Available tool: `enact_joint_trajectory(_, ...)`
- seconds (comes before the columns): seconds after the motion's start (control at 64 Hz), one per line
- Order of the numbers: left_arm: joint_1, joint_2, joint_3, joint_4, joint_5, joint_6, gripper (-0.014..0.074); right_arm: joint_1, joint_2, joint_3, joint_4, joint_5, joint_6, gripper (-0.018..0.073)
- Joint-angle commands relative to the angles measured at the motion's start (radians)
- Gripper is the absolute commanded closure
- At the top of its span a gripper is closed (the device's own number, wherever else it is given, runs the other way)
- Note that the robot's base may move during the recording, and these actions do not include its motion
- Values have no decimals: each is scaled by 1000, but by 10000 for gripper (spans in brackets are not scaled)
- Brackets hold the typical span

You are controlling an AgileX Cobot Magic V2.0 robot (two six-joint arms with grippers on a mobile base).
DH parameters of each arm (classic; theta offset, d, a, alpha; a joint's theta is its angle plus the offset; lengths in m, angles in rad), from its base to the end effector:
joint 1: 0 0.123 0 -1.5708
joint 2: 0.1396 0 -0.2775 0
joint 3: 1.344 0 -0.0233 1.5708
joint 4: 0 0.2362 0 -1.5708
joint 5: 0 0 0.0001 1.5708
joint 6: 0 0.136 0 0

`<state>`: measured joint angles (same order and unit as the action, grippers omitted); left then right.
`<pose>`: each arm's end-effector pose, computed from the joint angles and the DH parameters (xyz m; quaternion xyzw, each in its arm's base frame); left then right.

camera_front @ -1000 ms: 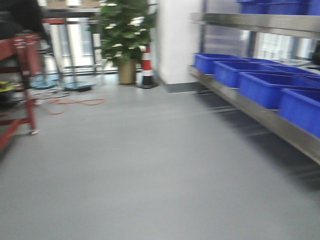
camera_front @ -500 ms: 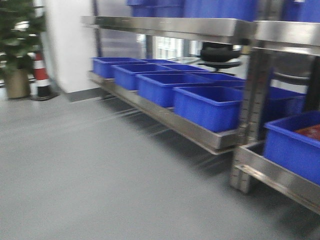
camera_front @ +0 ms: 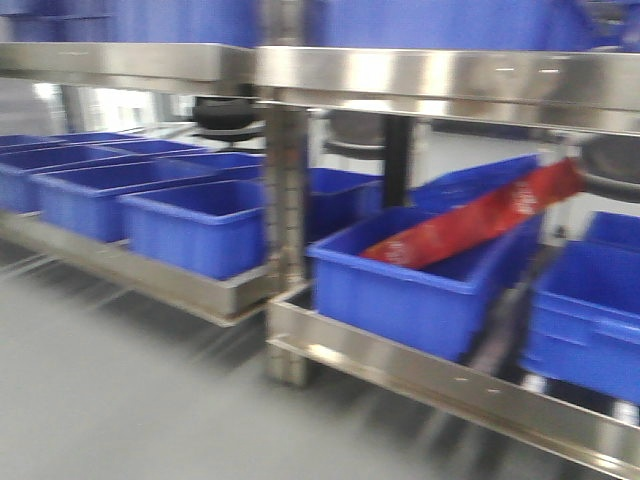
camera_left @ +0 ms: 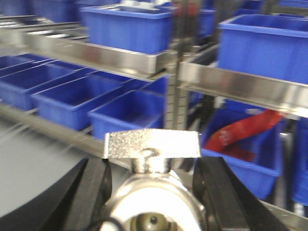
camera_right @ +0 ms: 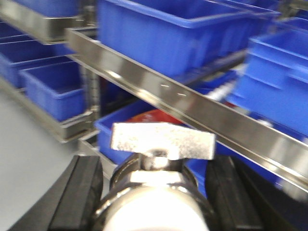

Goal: Place valve from conveyor to right shelf box
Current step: 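Drive up to the shelf and position grippers above the blue bins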

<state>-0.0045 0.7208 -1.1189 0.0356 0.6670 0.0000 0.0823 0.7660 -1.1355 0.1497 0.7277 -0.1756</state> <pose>0.1508 0.0023 0.4395 0.0054 0.7682 0.0160 0.6400 0.1593 0.0267 0.4308 -0.0879 0.7892 0.0452 0.6062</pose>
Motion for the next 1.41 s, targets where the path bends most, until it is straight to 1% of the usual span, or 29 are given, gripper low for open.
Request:
enact_joint_trajectory(0.0,-6,-7,-7,-5,-59,-12,708,-1,-10,-11,-3,-78,-11,713)
enact_joint_trajectory(1.391,-6,-7,-7,-5,-59,-12,708,-1,-10,-11,-3,-78,-11,713)
